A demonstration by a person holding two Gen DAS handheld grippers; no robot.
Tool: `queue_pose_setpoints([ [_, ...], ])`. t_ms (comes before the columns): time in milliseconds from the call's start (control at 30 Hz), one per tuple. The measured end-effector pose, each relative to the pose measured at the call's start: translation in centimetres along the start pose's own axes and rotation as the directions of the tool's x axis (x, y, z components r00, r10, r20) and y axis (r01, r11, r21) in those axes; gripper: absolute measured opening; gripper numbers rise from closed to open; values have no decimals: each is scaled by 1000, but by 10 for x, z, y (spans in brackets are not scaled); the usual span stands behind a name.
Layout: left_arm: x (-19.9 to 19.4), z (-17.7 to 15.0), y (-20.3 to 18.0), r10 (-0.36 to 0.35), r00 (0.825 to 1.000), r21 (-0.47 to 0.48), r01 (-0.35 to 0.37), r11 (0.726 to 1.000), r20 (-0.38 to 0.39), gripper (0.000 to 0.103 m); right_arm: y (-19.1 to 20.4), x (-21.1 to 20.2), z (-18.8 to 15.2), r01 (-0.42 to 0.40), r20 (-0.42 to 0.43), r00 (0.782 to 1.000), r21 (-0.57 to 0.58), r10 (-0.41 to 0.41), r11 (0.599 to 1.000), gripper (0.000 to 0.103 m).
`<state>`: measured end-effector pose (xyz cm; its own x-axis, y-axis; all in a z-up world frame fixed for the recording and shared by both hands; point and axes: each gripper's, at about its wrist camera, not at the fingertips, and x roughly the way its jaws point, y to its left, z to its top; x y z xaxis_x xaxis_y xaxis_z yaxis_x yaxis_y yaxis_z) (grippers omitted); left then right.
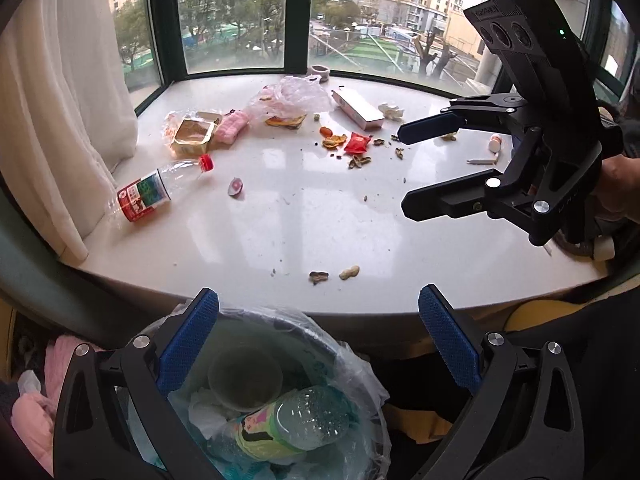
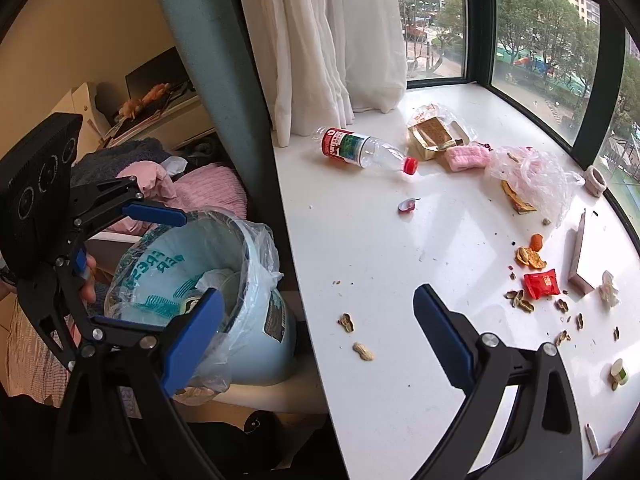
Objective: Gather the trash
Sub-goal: 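Move both tools back over the window sill, then reach both tools toward the crumpled clear plastic bag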
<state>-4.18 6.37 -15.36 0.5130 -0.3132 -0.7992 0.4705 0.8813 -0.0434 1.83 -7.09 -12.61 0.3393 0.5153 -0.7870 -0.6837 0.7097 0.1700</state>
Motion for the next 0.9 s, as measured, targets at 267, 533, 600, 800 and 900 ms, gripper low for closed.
queue_pose_setpoints([
  [267, 15, 20, -16, -1, 1000, 23, 1, 1000, 1, 97, -29, -23, -22, 54, 19, 998, 72, -55, 996, 93],
  [533, 32, 43, -25, -18, 1000, 41, 19, 999, -9, 97, -59, -33, -32, 85, 26, 996, 128, -89, 988, 93],
  [600, 37, 50, -26, -19, 1000, 44, 19, 999, -10, 97, -66, -33, -32, 92, 32, 995, 142, -97, 986, 93],
  [800, 50, 73, -26, -19, 1000, 58, 19, 998, -7, 97, -87, -37, -29, 108, 53, 991, 189, -120, 976, 93],
  [900, 57, 85, -26, -17, 1000, 71, 17, 997, -4, 97, -96, -38, -27, 116, 57, 990, 203, -130, 972, 93],
])
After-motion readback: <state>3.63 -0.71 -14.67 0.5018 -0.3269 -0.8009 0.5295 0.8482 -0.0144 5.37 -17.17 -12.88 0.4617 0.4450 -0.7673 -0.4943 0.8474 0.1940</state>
